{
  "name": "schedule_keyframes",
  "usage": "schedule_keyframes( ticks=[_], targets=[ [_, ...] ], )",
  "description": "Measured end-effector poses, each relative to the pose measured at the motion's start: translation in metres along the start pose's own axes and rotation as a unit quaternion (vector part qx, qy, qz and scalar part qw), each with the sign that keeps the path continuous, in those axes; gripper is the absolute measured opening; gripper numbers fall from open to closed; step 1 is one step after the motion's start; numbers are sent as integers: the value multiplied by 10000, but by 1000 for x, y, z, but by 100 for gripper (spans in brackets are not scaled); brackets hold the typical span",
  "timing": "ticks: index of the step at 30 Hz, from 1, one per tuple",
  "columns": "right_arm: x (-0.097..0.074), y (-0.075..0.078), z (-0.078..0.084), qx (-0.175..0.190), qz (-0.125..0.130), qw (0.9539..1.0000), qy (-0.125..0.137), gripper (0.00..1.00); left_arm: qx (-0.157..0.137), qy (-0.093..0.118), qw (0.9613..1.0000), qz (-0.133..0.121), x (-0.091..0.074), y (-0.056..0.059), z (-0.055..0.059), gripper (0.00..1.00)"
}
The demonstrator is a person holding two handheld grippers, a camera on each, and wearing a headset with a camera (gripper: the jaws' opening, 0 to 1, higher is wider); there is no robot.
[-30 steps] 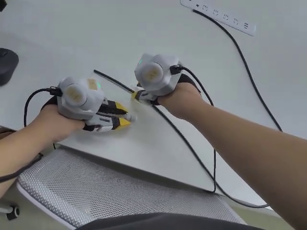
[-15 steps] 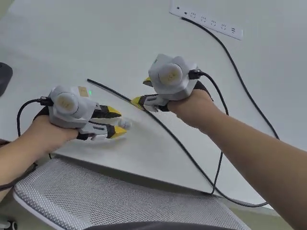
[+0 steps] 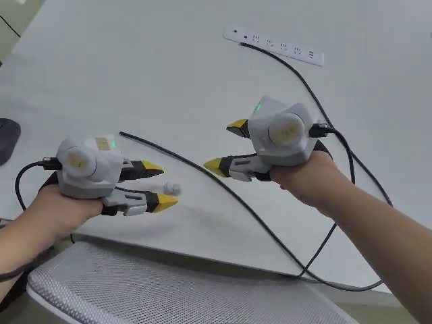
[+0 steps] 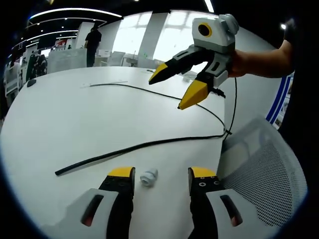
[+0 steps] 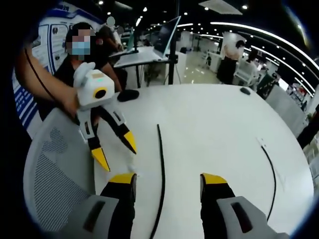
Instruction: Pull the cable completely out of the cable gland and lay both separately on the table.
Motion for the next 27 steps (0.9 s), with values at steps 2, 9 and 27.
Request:
schedule_keyframes(
  ticks=[2,9,27],
  targets=[
    [-8,0,1,72,48,9999,70,52,4,35,10000,5,-3,3,-2,46],
    [-40,-9,8,283,208,9989,310,58,-41,172,9998,-8,-15,16,-11,51],
    [-101,-52,57,1384,785,9838,825,71,-60,329,9993,-189,-43,35,-20,70]
  ],
)
Point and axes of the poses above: the centre of the closed fingertips' face, and the gripper's own axes: x roughly forward along the fingers, y roughly to its right, z roughly out of its underside, the point moved 2 cm from there along -x, roughly backward along the fingers, and after that the axes turned 11 degrees about -x, right-handed, at the moved point
